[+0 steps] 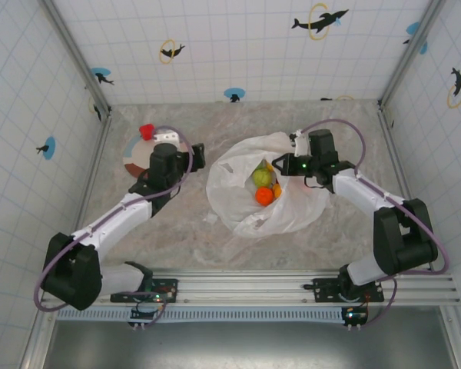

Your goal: Place the fruits into the plastic bag

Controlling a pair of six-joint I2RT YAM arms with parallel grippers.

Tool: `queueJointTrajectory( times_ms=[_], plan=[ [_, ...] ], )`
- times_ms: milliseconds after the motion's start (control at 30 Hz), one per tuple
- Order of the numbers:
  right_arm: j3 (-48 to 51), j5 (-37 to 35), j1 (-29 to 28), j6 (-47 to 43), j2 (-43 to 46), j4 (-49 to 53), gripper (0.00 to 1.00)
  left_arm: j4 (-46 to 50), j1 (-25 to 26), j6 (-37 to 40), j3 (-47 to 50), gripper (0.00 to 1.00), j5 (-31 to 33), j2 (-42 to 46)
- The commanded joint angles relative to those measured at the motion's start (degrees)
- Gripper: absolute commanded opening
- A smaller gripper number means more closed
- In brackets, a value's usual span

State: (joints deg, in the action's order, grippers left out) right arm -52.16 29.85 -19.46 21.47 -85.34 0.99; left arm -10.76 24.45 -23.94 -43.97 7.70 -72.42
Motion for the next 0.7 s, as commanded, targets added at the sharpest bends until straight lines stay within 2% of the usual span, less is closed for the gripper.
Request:
queueJointTrajectory(
  times_ms=[0,400,667],
  plan=[
    [1.05,0.83,-0.79,-0.1,2.41,-2.79,0.0,1.52,-4.32,-1.74,-1.87,0.89,2.4,-2.15],
    [5.19,-1.7,-1.48,-0.87,7.97,-7.6,0.0,3.84,-17.52,-1.61,-8.46,0.92,1.3,-12.68],
    [5.87,-1.95,-1.75,-0.73,9.0,-8.0,0.0,6.46,-22.69,0.73,-16.06,0.93,1.88,-21.45]
  ],
)
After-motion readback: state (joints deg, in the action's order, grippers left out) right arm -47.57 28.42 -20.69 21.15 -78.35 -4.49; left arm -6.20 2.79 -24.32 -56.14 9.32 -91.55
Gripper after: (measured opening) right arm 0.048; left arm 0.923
